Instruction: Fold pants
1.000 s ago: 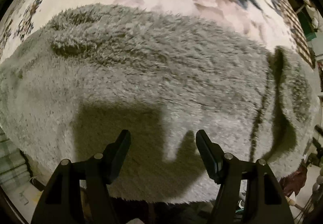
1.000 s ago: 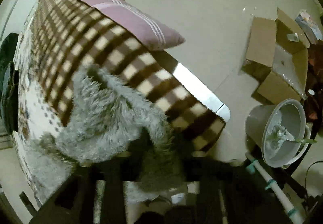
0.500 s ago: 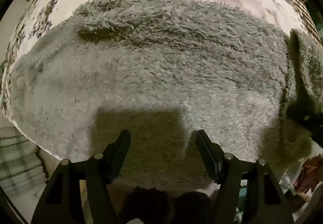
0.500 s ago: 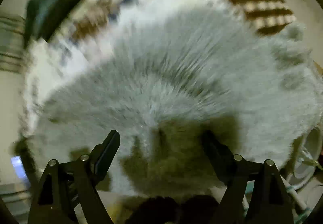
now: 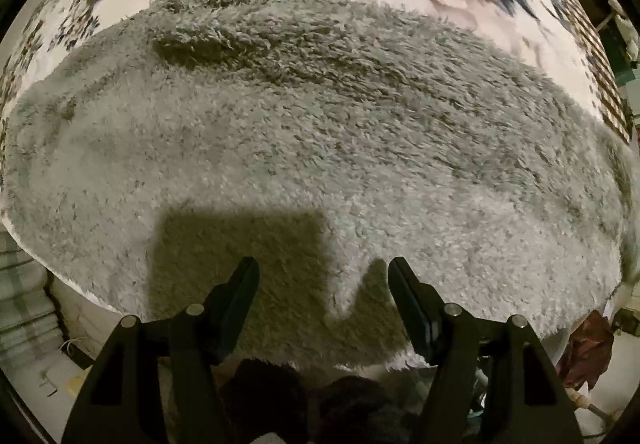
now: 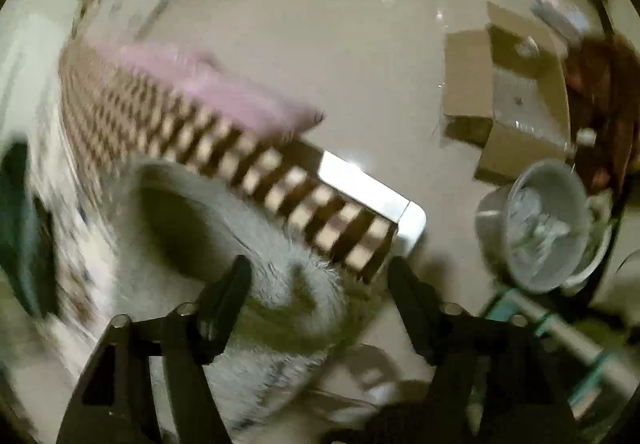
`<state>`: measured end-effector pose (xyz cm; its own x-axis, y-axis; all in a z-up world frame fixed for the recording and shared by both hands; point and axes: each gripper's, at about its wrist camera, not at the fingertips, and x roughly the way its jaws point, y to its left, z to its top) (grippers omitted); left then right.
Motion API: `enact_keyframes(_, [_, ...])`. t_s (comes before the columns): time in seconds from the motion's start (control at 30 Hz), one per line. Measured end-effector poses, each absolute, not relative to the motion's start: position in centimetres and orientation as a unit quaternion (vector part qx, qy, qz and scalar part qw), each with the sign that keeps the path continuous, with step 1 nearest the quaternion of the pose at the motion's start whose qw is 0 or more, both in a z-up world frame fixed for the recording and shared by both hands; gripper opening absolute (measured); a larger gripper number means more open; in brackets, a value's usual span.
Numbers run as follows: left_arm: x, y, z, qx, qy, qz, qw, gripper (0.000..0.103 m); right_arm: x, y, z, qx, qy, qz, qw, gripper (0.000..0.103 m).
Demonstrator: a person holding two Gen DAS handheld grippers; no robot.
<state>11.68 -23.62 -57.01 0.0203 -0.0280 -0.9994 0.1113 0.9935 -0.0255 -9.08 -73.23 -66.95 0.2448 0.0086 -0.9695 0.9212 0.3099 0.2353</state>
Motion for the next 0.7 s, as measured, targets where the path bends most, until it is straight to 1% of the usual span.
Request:
enact_keyframes(0.13, [10.4,-23.9,-56.5,0.029,0.703,-0.048,0.709,0.065,-9.7,-71.1,-66.6,0.488,0.479,-0.329,0.651,0.073])
enact_keyframes(0.27, [9.2,-21.9,-55.4,0.028,0.705,-0.04,0.707,0.065,-9.9,-68.0,-70.2,0.554,0.479,-0.291,0.616,0.073])
enact_keyframes(0.33, [8.8,-21.2,-55.6,0.027,0.707,-0.035,0.706,0.065,-9.8,-66.8,-72.0,0.577,0.462,-0.284,0.611,0.071])
enact_keyframes(0.37, [8.7,-20.6,-55.9,0.023,0.71,-0.032,0.703,0.065,-9.7,-66.4,-72.8,0.583,0.45,-0.286,0.614,0.05])
enact_keyframes(0.4, [8.5,-20.1,-56.1,0.02,0.714,-0.028,0.699,0.065,-9.5,-65.8,-73.2,0.581,0.441,-0.296,0.617,0.008])
enact_keyframes(0.43, [8.3,-19.6,-56.3,0.016,0.717,-0.025,0.697,0.065,-9.3,-65.2,-73.2,0.566,0.452,-0.311,0.615,0.005])
enact_keyframes(0.47, [8.0,-19.0,-56.3,0.011,0.718,-0.022,0.695,0.065,-9.3,-64.7,-72.6,0.553,0.451,-0.327,0.62,0.005])
enact_keyframes(0.6, [7.1,-16.6,-56.4,-0.004,0.722,-0.014,0.692,0.065,-9.4,-63.2,-67.0,0.492,0.436,-0.343,0.671,0.005])
enact_keyframes(0.67, [6.8,-15.3,-56.4,-0.012,0.724,-0.009,0.69,0.065,-9.7,-63.7,-67.0,0.475,0.465,-0.352,0.658,0.005])
enact_keyframes(0.7, [6.7,-14.5,-56.3,-0.016,0.725,-0.008,0.688,0.065,-10.0,-64.2,-68.7,0.487,0.489,-0.346,0.636,0.005])
